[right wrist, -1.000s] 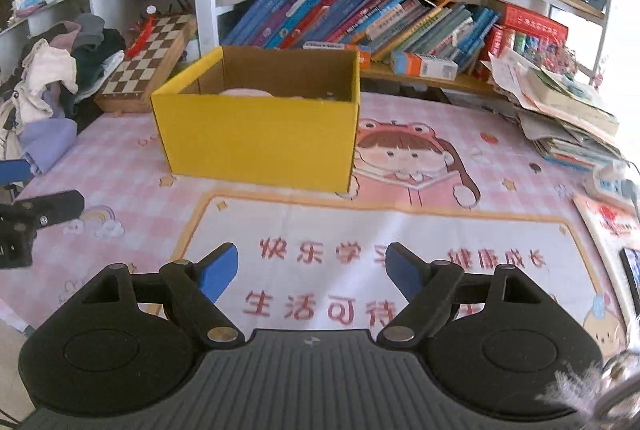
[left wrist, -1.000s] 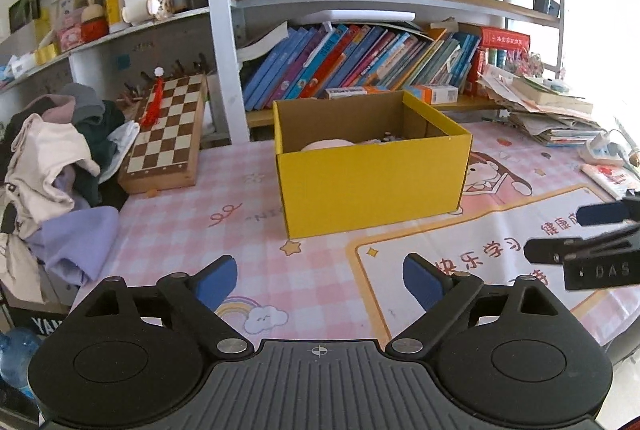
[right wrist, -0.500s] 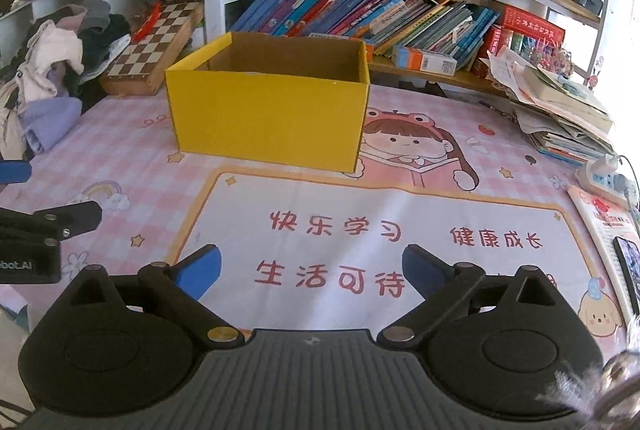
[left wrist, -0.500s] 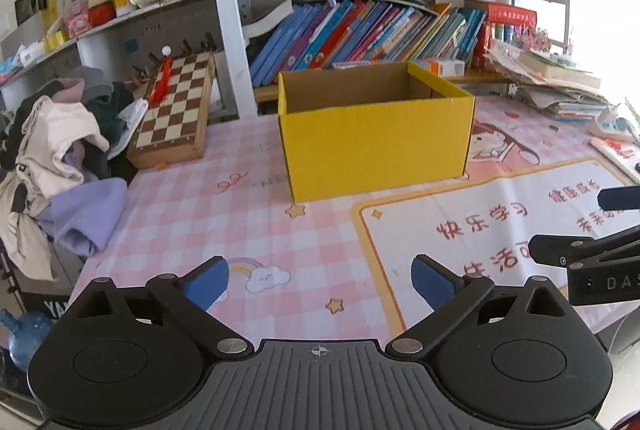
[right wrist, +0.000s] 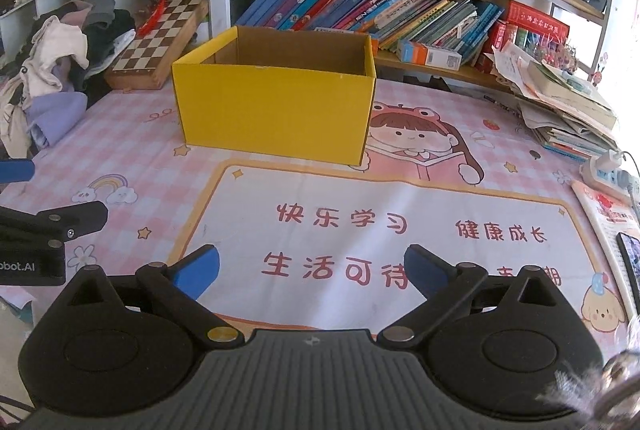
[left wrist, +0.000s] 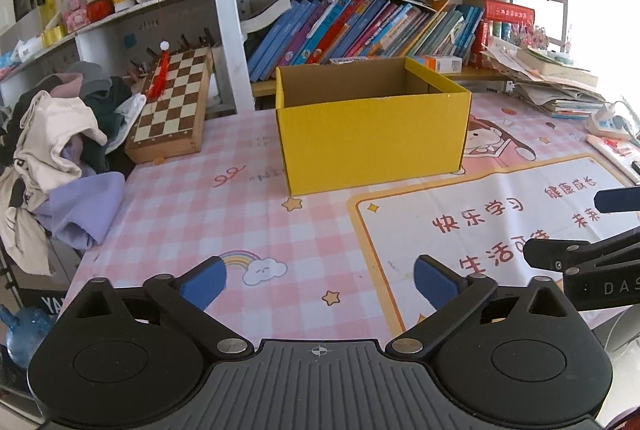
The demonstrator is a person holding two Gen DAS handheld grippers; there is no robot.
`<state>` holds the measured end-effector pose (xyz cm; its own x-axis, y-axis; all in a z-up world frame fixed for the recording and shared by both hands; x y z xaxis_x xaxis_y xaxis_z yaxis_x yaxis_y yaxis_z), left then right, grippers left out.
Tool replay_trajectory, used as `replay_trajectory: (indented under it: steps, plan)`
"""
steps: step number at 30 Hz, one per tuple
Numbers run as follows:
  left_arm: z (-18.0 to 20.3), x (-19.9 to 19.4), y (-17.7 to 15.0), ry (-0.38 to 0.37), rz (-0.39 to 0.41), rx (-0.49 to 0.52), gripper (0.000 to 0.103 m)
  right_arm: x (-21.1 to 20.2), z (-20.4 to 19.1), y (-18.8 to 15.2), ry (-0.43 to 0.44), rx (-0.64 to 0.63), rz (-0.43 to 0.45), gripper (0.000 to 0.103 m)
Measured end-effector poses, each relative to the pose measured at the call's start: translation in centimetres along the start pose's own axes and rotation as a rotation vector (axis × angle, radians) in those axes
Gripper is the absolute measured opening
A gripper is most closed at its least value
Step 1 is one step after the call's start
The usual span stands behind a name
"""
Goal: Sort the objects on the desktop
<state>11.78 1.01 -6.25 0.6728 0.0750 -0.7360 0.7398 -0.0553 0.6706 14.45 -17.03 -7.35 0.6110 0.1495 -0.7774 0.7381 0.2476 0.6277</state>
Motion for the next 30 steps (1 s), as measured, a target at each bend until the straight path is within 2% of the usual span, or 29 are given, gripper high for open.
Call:
replay_trajectory:
  steps: [4,30]
  plan:
    - [0.1,-0.1,-0.1,-0.006,-0.002,0.005,0.103,-0.1,0.0,-0.2,0.0,0.005,-0.006,0.103]
    - [-0.1,0.0,-0.9,0.003,-0.029,0.017,0.103,-0.2,-1.0,-0.9,0.011,-0.024,-0.028,0.103]
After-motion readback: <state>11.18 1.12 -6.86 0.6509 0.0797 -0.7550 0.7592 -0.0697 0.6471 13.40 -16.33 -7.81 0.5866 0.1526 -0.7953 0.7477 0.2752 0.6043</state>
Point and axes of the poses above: each gripper's, at about its wrist camera, not at the fingertips, and x roughly the way its jaws point, z to its right, y to its top, the point moved 9 cm from there along x, roughly the way its jaws point, and after that the axes turned 10 degrees about -z, right-handed, at the moved point
